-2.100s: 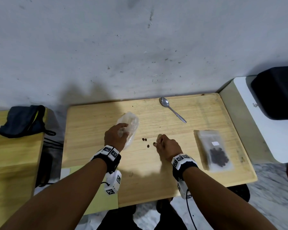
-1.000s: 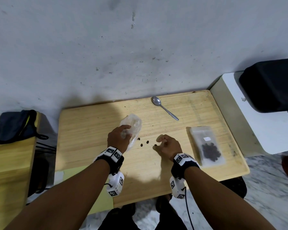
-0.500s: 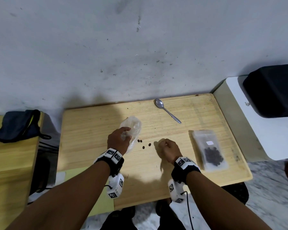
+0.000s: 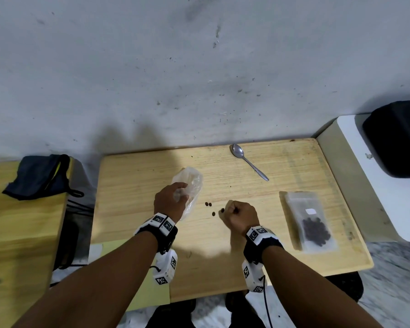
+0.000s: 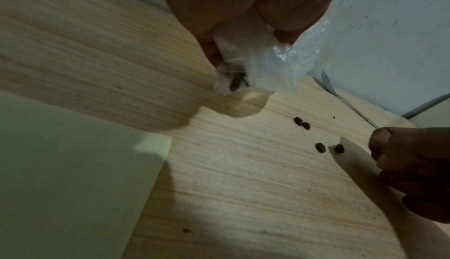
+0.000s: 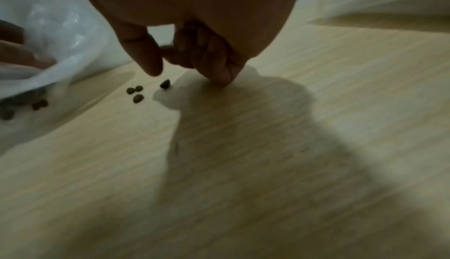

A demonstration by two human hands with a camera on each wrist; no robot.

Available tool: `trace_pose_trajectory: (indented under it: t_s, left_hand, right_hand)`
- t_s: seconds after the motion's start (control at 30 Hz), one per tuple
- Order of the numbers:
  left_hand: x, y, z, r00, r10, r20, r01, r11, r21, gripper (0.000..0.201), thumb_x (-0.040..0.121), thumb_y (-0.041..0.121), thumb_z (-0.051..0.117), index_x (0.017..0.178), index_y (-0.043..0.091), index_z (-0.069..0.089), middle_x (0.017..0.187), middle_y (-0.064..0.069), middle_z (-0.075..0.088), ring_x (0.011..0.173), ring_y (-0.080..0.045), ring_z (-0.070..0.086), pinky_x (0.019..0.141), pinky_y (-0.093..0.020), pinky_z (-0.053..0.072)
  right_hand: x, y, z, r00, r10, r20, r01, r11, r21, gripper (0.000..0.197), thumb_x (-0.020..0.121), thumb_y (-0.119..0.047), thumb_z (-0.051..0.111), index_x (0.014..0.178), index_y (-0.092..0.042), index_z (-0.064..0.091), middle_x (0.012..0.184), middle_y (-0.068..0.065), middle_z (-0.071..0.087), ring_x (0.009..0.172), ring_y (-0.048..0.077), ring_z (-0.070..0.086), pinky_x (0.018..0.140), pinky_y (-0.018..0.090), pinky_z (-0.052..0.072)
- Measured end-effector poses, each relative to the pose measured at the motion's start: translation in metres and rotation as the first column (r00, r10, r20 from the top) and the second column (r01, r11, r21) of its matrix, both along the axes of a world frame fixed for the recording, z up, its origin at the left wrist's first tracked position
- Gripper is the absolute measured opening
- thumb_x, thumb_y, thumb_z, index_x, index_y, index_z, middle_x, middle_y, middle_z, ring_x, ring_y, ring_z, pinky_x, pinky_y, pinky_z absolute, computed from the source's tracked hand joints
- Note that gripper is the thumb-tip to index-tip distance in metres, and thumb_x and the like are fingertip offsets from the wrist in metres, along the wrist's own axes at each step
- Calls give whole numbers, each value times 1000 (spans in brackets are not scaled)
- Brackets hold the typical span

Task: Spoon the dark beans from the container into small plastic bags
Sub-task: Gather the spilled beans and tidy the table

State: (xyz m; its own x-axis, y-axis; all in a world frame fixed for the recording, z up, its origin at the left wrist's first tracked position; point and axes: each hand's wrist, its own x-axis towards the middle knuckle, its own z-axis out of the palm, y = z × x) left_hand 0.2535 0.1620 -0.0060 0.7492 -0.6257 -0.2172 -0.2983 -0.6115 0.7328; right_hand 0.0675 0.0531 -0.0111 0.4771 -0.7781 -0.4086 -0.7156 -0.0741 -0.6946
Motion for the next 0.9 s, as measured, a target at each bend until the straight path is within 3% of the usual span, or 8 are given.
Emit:
trace_pose_trajectory:
  t_s: [0.13, 0.23, 0.3, 0.43, 0.6, 0.67, 0.73, 0.9]
  left_hand:
    - [7, 2, 0, 1000, 7, -10, -7, 1000, 7, 24, 77, 18, 71, 100, 25, 72, 99, 3, 72, 96, -19, 65, 88, -23, 46]
    - [9, 2, -2, 999, 16, -32, -15, 1000, 6, 24, 77, 17, 72, 99, 26, 71, 101, 2, 72, 97, -19, 65, 87, -21, 44]
    - [10, 2, -3, 1000, 8, -31, -7, 1000, 10, 24, 77, 17, 72, 99, 27, 71, 102, 3, 72, 98, -18, 65, 87, -19, 42]
    - [10, 0, -3, 1000, -13, -13, 13, 1000, 14, 24, 77, 18, 71, 99, 27, 71, 102, 5, 72, 100, -18, 64, 91, -20, 42]
    - [11, -2, -4, 1000, -24, -7, 24, 1000, 19, 24, 78, 19, 71, 100, 28, 71, 104, 5, 71, 101, -18, 64, 92, -21, 43]
    - [11, -3, -5, 1000, -26, -9, 26, 999, 20, 24, 78, 19, 71, 100, 28, 71, 104, 5, 71, 101, -17, 64, 90, -19, 41]
    - [11, -3, -6, 1000, -28, -14, 28, 999, 23, 24, 77, 19, 71, 99, 29, 70, 103, 6, 71, 101, -17, 64, 92, -20, 42]
    - [8, -3, -8, 999, -37, -12, 38, 999, 22, 23, 77, 18, 71, 98, 28, 71, 103, 4, 72, 100, -19, 64, 94, -25, 45]
  right_hand:
    - [1, 1, -7, 993, -110, 50, 109, 994, 22, 57, 76, -21, 76, 45, -18, 28, 35, -7, 33, 38, 6, 35, 43, 9, 30]
    - [2, 0, -8, 972, -222, 79, 210, 968, 135, 58, 78, -9, 74, 45, -18, 27, 34, -10, 28, 35, 4, 30, 49, 13, 35]
    - [2, -2, -11, 962, -260, 81, 242, 953, 184, 52, 76, -5, 71, 47, -17, 30, 38, -10, 32, 37, 3, 34, 53, 18, 38]
    - [2, -6, -21, 964, -255, 75, 239, 955, 177, 32, 71, -10, 68, 52, -14, 43, 52, 2, 39, 52, 12, 39, 55, 24, 40]
    - [0, -8, -22, 974, -222, 42, 214, 966, 149, 37, 73, -5, 68, 45, -17, 47, 49, -6, 55, 52, 7, 56, 52, 16, 43]
    - [-1, -7, -25, 984, -171, 51, 166, 982, 93, 24, 73, -9, 73, 55, -20, 61, 59, -9, 65, 59, -1, 62, 56, 10, 45]
    - [-3, -6, -27, 994, -96, 50, 94, 995, 40, 11, 71, -17, 79, 76, -23, 72, 62, -7, 63, 62, 2, 62, 64, 13, 49]
    - [-2, -6, -32, 1000, -8, 8, 8, 999, -38, 26, 71, -23, 83, 95, -26, 73, 62, -6, 61, 68, 11, 64, 74, 21, 52]
